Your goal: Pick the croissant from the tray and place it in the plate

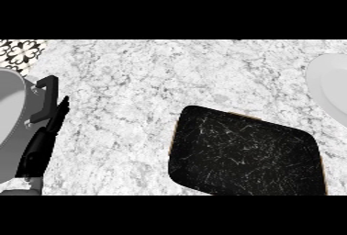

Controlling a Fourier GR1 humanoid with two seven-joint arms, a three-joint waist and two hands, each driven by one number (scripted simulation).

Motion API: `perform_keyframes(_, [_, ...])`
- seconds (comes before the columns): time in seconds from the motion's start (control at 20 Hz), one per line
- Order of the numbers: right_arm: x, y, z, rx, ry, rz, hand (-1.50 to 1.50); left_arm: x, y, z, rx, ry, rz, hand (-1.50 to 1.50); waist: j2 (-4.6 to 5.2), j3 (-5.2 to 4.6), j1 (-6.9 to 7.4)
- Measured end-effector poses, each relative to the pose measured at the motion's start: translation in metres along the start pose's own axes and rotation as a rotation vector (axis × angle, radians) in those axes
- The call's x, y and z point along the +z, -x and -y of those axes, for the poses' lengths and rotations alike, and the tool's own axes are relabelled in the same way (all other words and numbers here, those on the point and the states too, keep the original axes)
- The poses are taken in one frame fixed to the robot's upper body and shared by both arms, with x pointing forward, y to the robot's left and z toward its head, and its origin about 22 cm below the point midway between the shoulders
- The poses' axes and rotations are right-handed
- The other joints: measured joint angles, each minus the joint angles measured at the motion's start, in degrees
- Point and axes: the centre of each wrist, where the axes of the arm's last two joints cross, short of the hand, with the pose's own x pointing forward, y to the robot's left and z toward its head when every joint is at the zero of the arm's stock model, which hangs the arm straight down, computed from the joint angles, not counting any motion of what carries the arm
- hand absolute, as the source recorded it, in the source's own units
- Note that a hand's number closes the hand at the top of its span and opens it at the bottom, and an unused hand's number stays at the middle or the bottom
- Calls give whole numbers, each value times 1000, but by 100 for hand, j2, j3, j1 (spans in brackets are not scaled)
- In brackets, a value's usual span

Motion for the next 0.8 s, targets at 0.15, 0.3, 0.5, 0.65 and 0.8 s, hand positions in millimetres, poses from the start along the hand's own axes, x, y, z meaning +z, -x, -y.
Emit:
perform_keyframes(0.15, [-9, 4, -17, -1, -69, -11, 150, 1, 1, -4, -5, 0, 1, 0, -9, -3, 8])
perform_keyframes(0.3, [-23, 8, -42, -2, -134, -8, 150, -2, 2, -4, -1, -2, -3, 0, -11, -5, -22])
perform_keyframes(0.5, [-36, 12, -73, -18, -208, -6, 150, 0, 4, -4, -3, -2, -9, 0, -21, -5, -40])
perform_keyframes(0.65, [-40, 17, -94, -83, -229, -49, -150, 0, 4, -4, -7, 1, -9, 0, -16, -3, -39])
perform_keyframes(0.8, [-48, 20, -112, -130, -248, -103, -150, 1, 4, -1, -1, -5, -11, 0, -20, -6, -61])
